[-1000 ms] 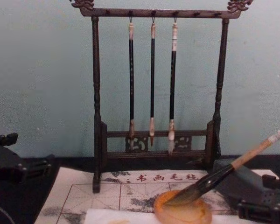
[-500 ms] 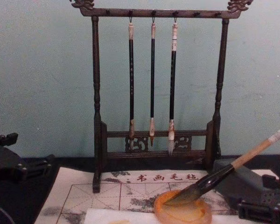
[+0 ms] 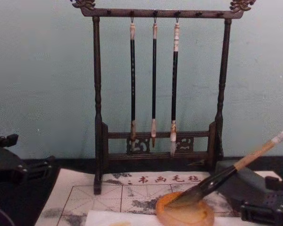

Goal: Pick up the brush from the inkstone, write on the paper, then place the brush back to its original position.

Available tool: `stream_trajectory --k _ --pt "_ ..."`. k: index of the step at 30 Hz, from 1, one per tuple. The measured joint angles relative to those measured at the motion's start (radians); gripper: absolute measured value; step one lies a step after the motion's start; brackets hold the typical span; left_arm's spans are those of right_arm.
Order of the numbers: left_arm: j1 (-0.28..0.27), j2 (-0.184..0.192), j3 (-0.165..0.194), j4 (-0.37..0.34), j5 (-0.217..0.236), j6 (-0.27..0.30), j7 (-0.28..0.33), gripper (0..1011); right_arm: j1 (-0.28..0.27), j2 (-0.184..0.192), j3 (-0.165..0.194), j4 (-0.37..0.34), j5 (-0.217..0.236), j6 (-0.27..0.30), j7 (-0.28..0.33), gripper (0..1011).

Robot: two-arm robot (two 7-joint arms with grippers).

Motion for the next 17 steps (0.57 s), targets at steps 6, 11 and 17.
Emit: stream_trajectory --k 6,11,17 --pt "0.000 0.000 0.000 0.000 0.000 0.000 0.000 1001 0.000 0.000 0.000 0.000 0.000 0.000 0.000 1000" --pt "0.000 0.000 0.000 0.000 0.000 0.000 0.000 1001 0.000 0.000 0.000 0.000 0.000 0.000 0.000 1000" --pt "0.000 0.000 0.000 0.000 0.000 0.000 0.000 1001 0.000 0.000 0.000 0.000 0.000 0.000 0.000 1000"
